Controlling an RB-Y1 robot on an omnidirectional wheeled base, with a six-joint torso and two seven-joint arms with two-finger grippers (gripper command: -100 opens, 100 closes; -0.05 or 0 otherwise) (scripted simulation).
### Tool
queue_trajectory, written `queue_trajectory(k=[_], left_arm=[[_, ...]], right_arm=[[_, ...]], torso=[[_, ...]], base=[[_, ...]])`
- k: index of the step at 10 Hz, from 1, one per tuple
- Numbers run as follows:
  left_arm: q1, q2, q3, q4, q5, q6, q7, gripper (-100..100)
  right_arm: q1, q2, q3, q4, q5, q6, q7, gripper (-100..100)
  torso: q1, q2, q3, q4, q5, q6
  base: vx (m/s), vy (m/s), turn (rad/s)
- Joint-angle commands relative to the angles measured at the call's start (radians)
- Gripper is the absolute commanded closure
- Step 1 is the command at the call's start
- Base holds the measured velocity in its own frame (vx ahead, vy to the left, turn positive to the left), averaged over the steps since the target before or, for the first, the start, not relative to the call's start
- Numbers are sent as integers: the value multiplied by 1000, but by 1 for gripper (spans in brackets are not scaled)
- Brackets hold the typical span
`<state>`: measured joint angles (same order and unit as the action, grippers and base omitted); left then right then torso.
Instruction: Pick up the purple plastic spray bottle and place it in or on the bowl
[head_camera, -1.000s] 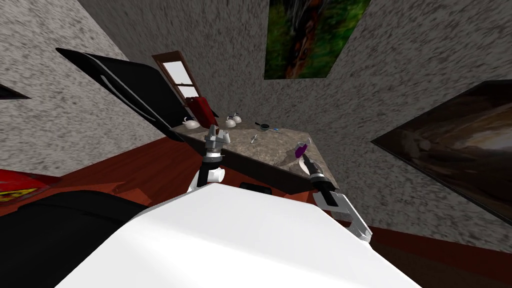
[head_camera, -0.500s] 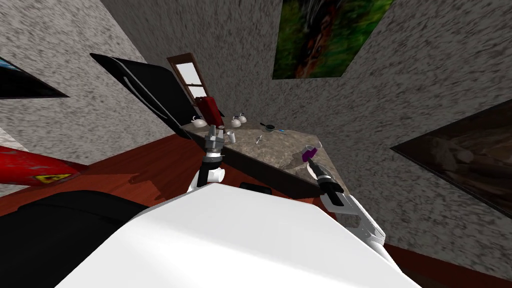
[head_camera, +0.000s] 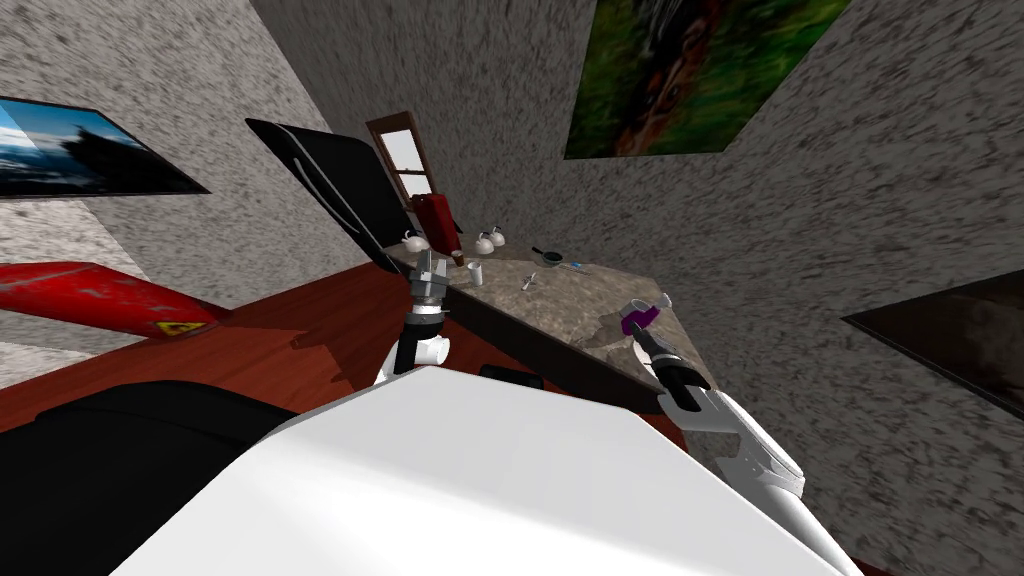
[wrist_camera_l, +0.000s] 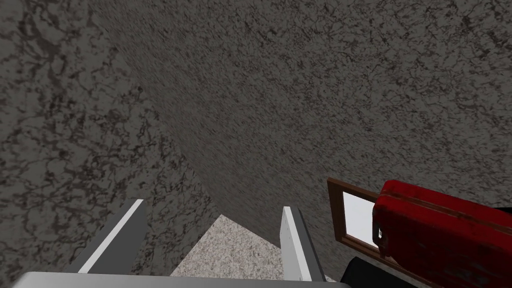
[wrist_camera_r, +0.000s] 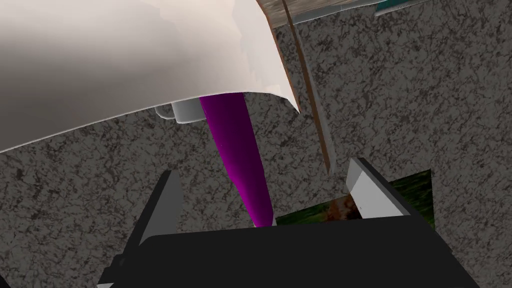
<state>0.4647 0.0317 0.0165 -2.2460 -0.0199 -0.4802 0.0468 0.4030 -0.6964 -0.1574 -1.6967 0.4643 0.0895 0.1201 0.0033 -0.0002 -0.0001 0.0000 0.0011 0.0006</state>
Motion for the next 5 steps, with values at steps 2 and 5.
queue_trajectory(k=[2,5], left_arm=[[0,0,0,0,0,0,0,0],[0,0,0,0,0,0,0,0]], right_arm=[[-18,-47,-10,53,27,41,20,-100],[-29,-115,-25,105,58,87,44,-100]], torso=[[0,0,0,0,0,0],[-1,0,0,0,0,0]], base=[[23,38,113],[25,40,136]])
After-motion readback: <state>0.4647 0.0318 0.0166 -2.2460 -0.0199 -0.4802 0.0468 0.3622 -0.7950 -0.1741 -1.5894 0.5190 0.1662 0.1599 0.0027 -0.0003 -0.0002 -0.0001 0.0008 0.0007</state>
